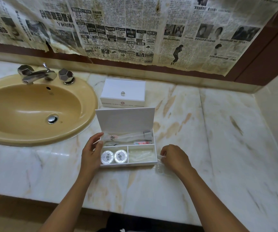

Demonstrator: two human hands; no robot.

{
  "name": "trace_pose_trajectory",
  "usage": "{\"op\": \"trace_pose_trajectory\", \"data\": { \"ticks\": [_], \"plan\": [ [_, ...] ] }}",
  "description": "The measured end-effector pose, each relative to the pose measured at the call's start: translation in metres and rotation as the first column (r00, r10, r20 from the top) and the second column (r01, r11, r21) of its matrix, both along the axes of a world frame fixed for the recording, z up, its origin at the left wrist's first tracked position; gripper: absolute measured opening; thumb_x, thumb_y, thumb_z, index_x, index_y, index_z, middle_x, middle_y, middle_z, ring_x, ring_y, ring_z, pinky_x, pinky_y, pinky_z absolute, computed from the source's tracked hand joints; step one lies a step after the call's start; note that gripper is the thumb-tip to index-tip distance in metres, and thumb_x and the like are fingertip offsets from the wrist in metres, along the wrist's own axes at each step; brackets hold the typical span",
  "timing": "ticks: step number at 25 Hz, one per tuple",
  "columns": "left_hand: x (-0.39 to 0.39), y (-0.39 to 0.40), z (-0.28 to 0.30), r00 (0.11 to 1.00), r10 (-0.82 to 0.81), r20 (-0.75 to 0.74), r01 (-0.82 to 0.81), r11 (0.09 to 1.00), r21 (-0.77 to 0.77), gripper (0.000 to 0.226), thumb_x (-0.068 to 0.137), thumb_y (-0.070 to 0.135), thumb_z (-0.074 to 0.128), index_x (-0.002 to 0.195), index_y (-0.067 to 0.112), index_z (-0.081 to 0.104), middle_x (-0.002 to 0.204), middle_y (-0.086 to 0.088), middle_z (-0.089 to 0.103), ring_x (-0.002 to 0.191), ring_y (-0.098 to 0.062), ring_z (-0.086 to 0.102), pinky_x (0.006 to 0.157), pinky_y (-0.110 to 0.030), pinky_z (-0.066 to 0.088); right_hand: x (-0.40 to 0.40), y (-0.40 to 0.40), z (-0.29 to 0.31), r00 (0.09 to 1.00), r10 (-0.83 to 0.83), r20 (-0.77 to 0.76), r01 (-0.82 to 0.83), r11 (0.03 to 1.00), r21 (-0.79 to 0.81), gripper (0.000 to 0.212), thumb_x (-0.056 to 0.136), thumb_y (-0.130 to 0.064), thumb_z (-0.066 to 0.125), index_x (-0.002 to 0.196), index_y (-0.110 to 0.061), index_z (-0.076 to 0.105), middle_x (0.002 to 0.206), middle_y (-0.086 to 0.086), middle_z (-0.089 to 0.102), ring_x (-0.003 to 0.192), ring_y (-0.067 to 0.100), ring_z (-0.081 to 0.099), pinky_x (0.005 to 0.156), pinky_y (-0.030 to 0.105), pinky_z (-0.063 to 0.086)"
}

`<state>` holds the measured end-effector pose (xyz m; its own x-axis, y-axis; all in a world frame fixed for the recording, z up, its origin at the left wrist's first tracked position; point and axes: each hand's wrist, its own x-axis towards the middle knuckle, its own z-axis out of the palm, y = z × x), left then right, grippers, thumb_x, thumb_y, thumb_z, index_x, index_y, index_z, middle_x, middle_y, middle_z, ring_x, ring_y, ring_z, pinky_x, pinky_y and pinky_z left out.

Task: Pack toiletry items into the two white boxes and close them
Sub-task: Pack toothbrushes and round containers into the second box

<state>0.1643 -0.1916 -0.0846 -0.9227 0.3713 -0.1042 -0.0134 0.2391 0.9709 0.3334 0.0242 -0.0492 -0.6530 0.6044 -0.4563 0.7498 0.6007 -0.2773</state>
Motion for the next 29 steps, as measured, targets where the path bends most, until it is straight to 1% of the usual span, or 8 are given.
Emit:
{"op": "trace_pose_trajectory", "data": {
  "ticks": [4, 6, 9, 12, 17, 21, 24, 29],
  "plan": [
    [0.000, 0.000, 0.000, 1.000, 0.001, 0.012, -0.001, 1.000, -0.002, 0.029, 0.099, 0.008, 0.050, 0.116, 0.028, 0.062, 0.123, 0.001, 0.063, 0.101, 0.009, 0.058, 0.086, -0.012, 0.043, -0.001, 0.001, 0.006, 1.000, -0.025, -0.002, 0.025, 1.000, 0.018, 0.020, 0.082, -0.005, 0.050, 0.089, -0.018, 0.064, 0.092, 0.001, 0.064, 0.085, 0.021, 0.060, 0.069, 0.027, 0.046],
    [0.000, 0.000, 0.001, 1.000, 0.000, 0.013, 0.000, 1.000, 0.003, 0.029, 0.099, 0.008, 0.050, 0.115, 0.028, 0.062, 0.122, 0.001, 0.063, 0.101, 0.011, 0.058, 0.085, -0.010, 0.043, -0.001, 0.002, 0.011, 0.999, -0.048, -0.017, 0.049, 0.998, 0.029, 0.019, 0.083, -0.004, 0.046, 0.089, -0.017, 0.059, 0.091, 0.002, 0.060, 0.082, 0.023, 0.057, 0.066, 0.027, 0.042],
    [0.001, -0.001, 0.003, 1.000, -0.001, 0.014, 0.001, 1.000, 0.010, 0.029, 0.099, 0.006, 0.051, 0.114, 0.028, 0.062, 0.120, 0.002, 0.062, 0.098, 0.015, 0.057, 0.080, -0.003, 0.042, -0.004, 0.004, 0.019, 0.996, -0.064, -0.063, 0.068, 0.996, 0.058, 0.018, 0.088, -0.005, 0.043, 0.095, -0.015, 0.057, 0.089, 0.003, 0.057, 0.080, 0.025, 0.056, 0.068, 0.031, 0.043],
    [0.000, -0.001, 0.002, 1.000, -0.007, 0.021, 0.007, 1.000, 0.015, 0.030, 0.099, 0.007, 0.051, 0.114, 0.029, 0.063, 0.120, 0.004, 0.063, 0.099, 0.011, 0.058, 0.082, -0.007, 0.043, -0.010, 0.003, 0.029, 0.990, -0.057, -0.131, 0.071, 0.992, 0.102, 0.013, 0.096, -0.012, 0.044, 0.099, -0.014, 0.056, 0.088, 0.004, 0.058, 0.076, 0.024, 0.054, 0.066, 0.030, 0.043],
    [0.000, -0.001, 0.005, 1.000, -0.016, 0.026, 0.016, 1.000, 0.023, 0.031, 0.099, 0.005, 0.050, 0.113, 0.029, 0.062, 0.115, 0.009, 0.062, 0.096, 0.016, 0.057, 0.078, -0.001, 0.040, -0.029, -0.008, 0.050, 0.955, -0.032, -0.295, 0.071, 0.990, 0.123, 0.015, 0.098, -0.016, 0.045, 0.104, -0.016, 0.059, 0.096, 0.004, 0.066, 0.082, 0.024, 0.060, 0.071, 0.034, 0.051],
    [0.000, -0.001, 0.006, 0.999, -0.021, 0.036, 0.019, 0.999, 0.043, 0.033, 0.098, 0.004, 0.051, 0.110, 0.033, 0.061, 0.113, 0.014, 0.062, 0.093, 0.014, 0.058, 0.078, -0.002, 0.041, -0.043, -0.028, 0.062, 0.906, 0.062, -0.419, -0.020, 0.994, 0.104, 0.014, 0.096, -0.017, 0.052, 0.102, -0.016, 0.065, 0.101, -0.001, 0.060, 0.092, 0.016, 0.056, 0.078, 0.030, 0.049],
    [-0.001, -0.002, 0.005, 0.999, -0.021, 0.042, 0.019, 0.999, 0.041, 0.034, 0.098, 0.005, 0.052, 0.109, 0.035, 0.062, 0.114, 0.014, 0.062, 0.091, 0.011, 0.058, 0.077, -0.002, 0.040, -0.051, -0.043, 0.061, 0.901, 0.161, -0.403, -0.125, 0.985, 0.115, 0.016, 0.095, -0.015, 0.053, 0.100, -0.014, 0.069, 0.100, -0.001, 0.056, 0.094, 0.016, 0.054, 0.075, 0.027, 0.044],
    [-0.001, -0.003, 0.003, 0.998, -0.016, 0.057, 0.013, 0.999, 0.040, 0.031, 0.097, 0.006, 0.052, 0.114, 0.030, 0.063, 0.116, 0.009, 0.063, 0.092, 0.010, 0.059, 0.077, -0.003, 0.041, -0.057, -0.060, 0.040, 0.949, 0.238, -0.207, -0.217, 0.969, 0.121, 0.018, 0.089, -0.008, 0.055, 0.092, -0.013, 0.072, 0.095, 0.002, 0.064, 0.089, 0.023, 0.062, 0.073, 0.030, 0.049]
  ]
}}
